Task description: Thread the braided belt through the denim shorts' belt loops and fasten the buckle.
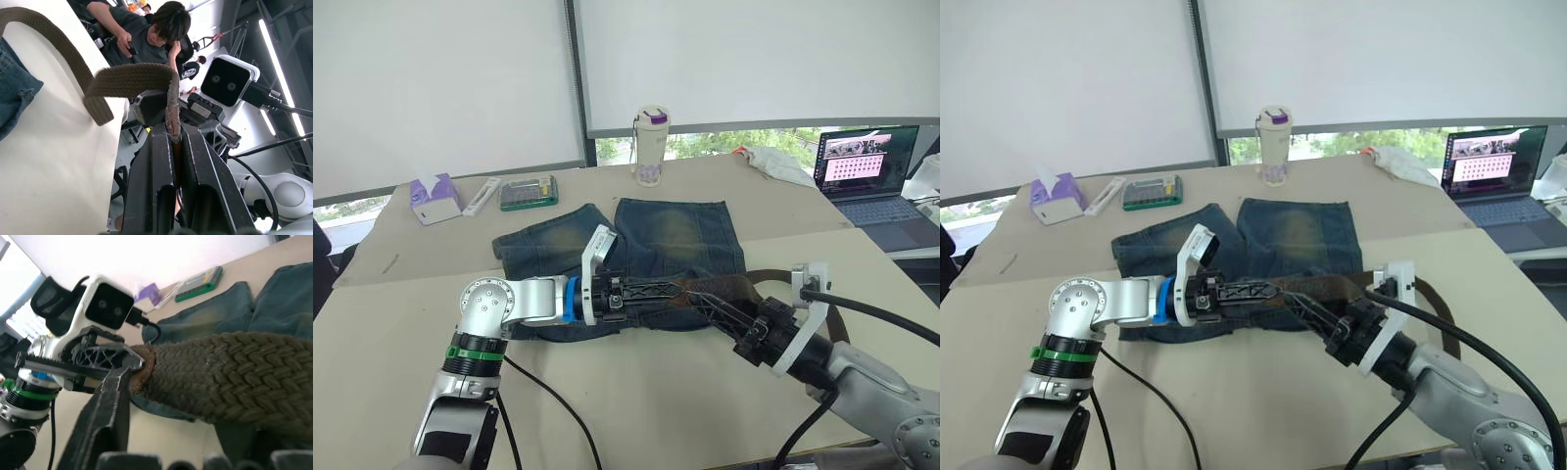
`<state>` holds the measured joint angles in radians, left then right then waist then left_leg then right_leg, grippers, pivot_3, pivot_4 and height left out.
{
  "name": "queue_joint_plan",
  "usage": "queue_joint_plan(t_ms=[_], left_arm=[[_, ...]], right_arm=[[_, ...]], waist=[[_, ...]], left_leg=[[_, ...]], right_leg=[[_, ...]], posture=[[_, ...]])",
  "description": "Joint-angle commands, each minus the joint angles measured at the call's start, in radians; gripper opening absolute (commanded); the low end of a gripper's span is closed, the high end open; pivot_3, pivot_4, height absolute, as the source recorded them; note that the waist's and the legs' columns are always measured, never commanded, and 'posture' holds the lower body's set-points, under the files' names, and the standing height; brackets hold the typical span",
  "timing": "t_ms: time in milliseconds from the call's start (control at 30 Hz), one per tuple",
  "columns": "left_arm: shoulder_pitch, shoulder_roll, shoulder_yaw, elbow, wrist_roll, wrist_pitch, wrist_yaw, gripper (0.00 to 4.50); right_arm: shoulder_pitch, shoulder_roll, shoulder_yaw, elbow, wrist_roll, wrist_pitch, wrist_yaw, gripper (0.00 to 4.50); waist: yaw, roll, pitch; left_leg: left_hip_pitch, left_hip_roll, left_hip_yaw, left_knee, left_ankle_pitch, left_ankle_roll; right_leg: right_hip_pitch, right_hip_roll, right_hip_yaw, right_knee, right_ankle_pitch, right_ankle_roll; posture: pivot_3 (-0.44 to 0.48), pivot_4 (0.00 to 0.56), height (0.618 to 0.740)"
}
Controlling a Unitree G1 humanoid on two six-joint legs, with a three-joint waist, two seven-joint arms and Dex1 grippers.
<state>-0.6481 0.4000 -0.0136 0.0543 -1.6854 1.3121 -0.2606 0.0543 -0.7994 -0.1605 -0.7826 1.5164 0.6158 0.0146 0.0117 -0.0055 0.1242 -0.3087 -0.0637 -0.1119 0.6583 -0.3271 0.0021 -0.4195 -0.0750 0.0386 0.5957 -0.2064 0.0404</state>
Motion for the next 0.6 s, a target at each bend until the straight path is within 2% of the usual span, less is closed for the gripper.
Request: queue_joint_plan(t_ms=[33,133,300,433,500,533,600], left_arm=[[0.006,0.015,0.021,-0.04,0.01,0.004,-0.029,0.0],[0.01,0.017,0.022,-0.043,0.013,0.002,-0.035,0.0],[0.017,0.023,0.022,-0.051,0.04,0.008,-0.06,0.0],[0.016,0.038,0.013,-0.09,0.162,-0.028,-0.124,0.0],[0.014,0.042,0.016,-0.1,0.216,-0.051,-0.168,0.79],[0.013,0.057,0.006,-0.122,0.255,-0.062,-0.214,1.04],[0.029,0.136,-0.088,-0.228,0.451,-0.165,-0.351,1.68]], right_arm=[[-0.01,-0.002,-0.048,-0.006,0.024,-0.01,0.021,2.48],[-0.019,0.005,-0.048,0.002,0.021,-0.012,0.019,1.72],[-0.056,-0.013,-0.027,-0.004,-0.018,0.007,0.005,0.02],[-0.099,-0.058,-0.012,-0.009,-0.068,0.051,-0.016,0.02],[-0.095,-0.079,-0.002,-0.015,-0.111,0.075,-0.012,0.0],[-0.088,-0.076,-0.003,-0.014,-0.116,0.075,-0.011,0.0],[-0.056,-0.074,-0.019,-0.005,-0.127,0.078,-0.011,0.0]], waist=[[0.0,0.0,0.0],[-0.001,0.0,0.0],[-0.001,0.0,0.0],[0.0,0.0,0.0],[0.001,0.0,0.0],[0.001,0.0,0.0],[-0.001,0.001,0.0]], left_leg=[[0.0,0.0,0.0,0.0,0.0,0.0],[0.0,0.0,0.0,0.0,0.0,0.0],[0.0,0.0,0.0,0.0,0.0,0.0],[0.0,0.0,0.0,0.0,0.0,0.0],[-0.001,0.0,0.0,0.0,0.0,0.0],[-0.001,0.0,0.0,0.0,0.0,0.0],[-0.002,0.001,0.0,0.0,0.0,0.0]], right_leg=[[0.0,0.0,0.0,0.0,0.0,0.0],[0.0,0.0,0.0,0.0,0.0,0.0],[0.0,0.0,0.0,0.0,0.0,0.0],[-0.001,0.0,0.0,0.0,0.0,0.0],[-0.001,0.0,0.0,0.0,0.0,0.0],[0.0,0.0,-0.001,0.0,0.0,0.0],[-0.002,0.001,-0.001,0.0,0.0,0.0]], posture=[[0.0,0.15,0.74],[0.0,0.15,0.74],[0.0,0.15,0.74],[0.0,0.15,0.74],[0.0,0.15,0.74],[0.0,0.15,0.74],[0.0,0.15,0.74]])
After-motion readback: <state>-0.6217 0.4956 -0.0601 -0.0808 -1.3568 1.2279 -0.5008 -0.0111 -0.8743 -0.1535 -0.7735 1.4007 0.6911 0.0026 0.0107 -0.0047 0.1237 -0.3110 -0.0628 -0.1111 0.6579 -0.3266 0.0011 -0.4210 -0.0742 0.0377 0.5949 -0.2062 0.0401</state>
